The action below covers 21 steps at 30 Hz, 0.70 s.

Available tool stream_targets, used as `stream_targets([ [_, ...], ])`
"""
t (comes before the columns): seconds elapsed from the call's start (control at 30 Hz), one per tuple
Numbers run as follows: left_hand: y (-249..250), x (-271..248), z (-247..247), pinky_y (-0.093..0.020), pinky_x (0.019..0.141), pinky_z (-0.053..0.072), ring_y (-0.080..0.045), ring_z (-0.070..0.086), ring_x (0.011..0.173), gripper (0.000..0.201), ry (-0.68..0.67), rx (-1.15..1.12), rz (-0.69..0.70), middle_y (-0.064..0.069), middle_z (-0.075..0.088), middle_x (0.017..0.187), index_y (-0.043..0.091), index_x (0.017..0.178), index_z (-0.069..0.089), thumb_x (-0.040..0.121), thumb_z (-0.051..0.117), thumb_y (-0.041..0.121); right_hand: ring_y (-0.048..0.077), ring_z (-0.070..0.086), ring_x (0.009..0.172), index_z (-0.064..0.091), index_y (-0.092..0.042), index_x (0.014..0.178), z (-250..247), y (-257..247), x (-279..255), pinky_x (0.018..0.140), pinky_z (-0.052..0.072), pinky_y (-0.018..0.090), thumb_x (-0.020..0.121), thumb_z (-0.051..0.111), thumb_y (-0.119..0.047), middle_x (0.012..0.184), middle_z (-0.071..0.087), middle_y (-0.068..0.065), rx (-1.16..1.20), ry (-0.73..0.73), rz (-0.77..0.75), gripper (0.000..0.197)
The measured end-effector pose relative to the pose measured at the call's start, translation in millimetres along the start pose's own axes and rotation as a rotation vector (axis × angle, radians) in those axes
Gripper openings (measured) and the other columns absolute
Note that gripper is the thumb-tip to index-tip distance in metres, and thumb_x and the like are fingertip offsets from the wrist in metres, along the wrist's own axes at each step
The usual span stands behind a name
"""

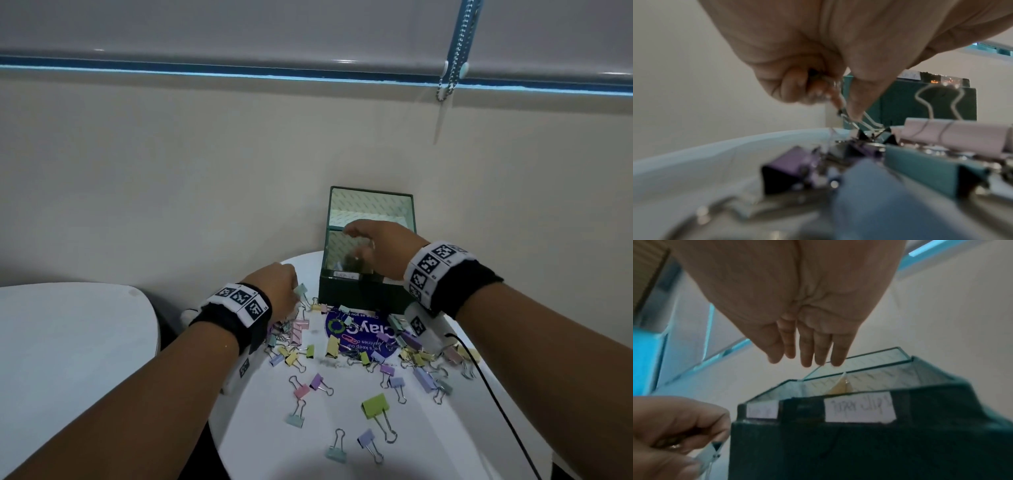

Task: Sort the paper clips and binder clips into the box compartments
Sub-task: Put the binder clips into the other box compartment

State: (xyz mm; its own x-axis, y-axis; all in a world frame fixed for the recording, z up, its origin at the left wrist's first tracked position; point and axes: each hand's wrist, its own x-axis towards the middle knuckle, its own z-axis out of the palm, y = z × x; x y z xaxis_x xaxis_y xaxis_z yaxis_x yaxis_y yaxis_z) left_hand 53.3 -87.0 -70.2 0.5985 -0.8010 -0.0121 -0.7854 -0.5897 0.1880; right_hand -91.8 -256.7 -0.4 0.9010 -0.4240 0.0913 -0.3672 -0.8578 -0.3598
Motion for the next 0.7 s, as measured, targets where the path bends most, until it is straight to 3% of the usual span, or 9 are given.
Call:
stream_targets([
  [0.1, -5.1, 0.8, -4.4, -0.038, 0.081, 0.053, -0.019, 0.060, 0.085, 0.012, 0.150, -0.126, -0.025, 0.000, 0.060, 0.100, 0.021, 0.095, 0.053, 0.096, 0.058, 0.032, 0.017, 0.068, 0.095, 0.059, -0.035, 0.129, -6.1, 16.5, -13.9, 0.081, 0.053, 0.025, 0.100, 0.054, -0.022, 0.140, 0.057, -0.004, 0.053, 0.138, 0.006, 0.032],
  [0.17, -9.1, 1.3, -7.5, -0.035, 0.076, 0.051, -0.015, 0.057, 0.081, 0.012, 0.254, -0.194, -0.039, 0.003, 0.057, 0.096, 0.024, 0.092, 0.051, 0.097, 0.057, 0.033, 0.017, 0.063, 0.100, 0.064, -0.030, 0.111, -8.8, 37.3, -29.7, 0.082, 0.049, 0.025, 0.098, 0.057, -0.019, 0.122, 0.063, -0.005, 0.079, 0.284, 0.009, 0.019],
  [0.23, -11.2, 2.4, -11.3, -0.031, 0.068, 0.043, -0.013, 0.054, 0.077, 0.011, 0.341, -0.250, -0.039, 0.006, 0.053, 0.092, 0.024, 0.094, 0.049, 0.097, 0.056, 0.032, 0.015, 0.060, 0.086, 0.062, -0.031, 0.092, -10.0, 63.2, -50.0, 0.074, 0.047, 0.025, 0.095, 0.059, -0.017, 0.095, 0.064, -0.009, 0.065, 0.333, 0.044, 0.014],
  [0.3, -10.1, 3.7, -14.8, -0.031, 0.063, 0.038, -0.012, 0.052, 0.074, 0.010, 0.370, -0.289, -0.020, 0.008, 0.051, 0.087, 0.023, 0.097, 0.048, 0.098, 0.055, 0.030, 0.016, 0.060, 0.078, 0.059, -0.033, 0.083, -8.7, 88.5, -71.8, 0.069, 0.047, 0.025, 0.094, 0.059, -0.018, 0.083, 0.063, -0.011, 0.022, 0.195, 0.121, 0.019],
  [0.37, -5.4, 6.0, -16.8, -0.029, 0.059, 0.036, -0.011, 0.050, 0.071, 0.011, 0.369, -0.322, 0.013, 0.008, 0.051, 0.083, 0.023, 0.098, 0.048, 0.097, 0.057, 0.031, 0.015, 0.061, 0.079, 0.062, -0.034, 0.083, -4.6, 103.8, -91.5, 0.072, 0.047, 0.026, 0.092, 0.062, -0.020, 0.085, 0.064, -0.011, -0.083, -0.041, 0.170, 0.017],
  [0.43, 4.4, 9.5, -20.2, -0.028, 0.057, 0.035, -0.012, 0.048, 0.068, 0.013, 0.373, -0.360, 0.034, 0.005, 0.051, 0.080, 0.024, 0.097, 0.049, 0.096, 0.060, 0.031, 0.010, 0.060, 0.084, 0.062, -0.034, 0.089, 1.5, 111.4, -104.4, 0.077, 0.045, 0.023, 0.091, 0.064, -0.026, 0.088, 0.061, -0.016, -0.185, -0.189, 0.187, 0.009],
  [0.57, 33.0, 23.8, -34.9, -0.027, 0.056, 0.032, -0.010, 0.045, 0.065, 0.011, 0.381, -0.420, 0.040, 0.007, 0.050, 0.077, 0.022, 0.094, 0.054, 0.093, 0.064, 0.027, 0.008, 0.060, 0.091, 0.058, -0.037, 0.096, 16.5, 117.8, -108.7, 0.085, 0.048, 0.026, 0.092, 0.064, -0.034, 0.095, 0.057, -0.018, -0.136, -0.178, 0.210, 0.008],
  [0.7, 58.9, 39.3, -47.3, -0.025, 0.056, 0.034, -0.008, 0.047, 0.065, 0.012, 0.330, -0.404, 0.079, 0.007, 0.052, 0.078, 0.021, 0.096, 0.056, 0.092, 0.066, 0.027, 0.011, 0.059, 0.097, 0.061, -0.035, 0.102, 32.3, 113.7, -101.5, 0.089, 0.050, 0.029, 0.092, 0.060, -0.031, 0.104, 0.054, -0.015, -0.075, -0.181, 0.254, 0.010],
])
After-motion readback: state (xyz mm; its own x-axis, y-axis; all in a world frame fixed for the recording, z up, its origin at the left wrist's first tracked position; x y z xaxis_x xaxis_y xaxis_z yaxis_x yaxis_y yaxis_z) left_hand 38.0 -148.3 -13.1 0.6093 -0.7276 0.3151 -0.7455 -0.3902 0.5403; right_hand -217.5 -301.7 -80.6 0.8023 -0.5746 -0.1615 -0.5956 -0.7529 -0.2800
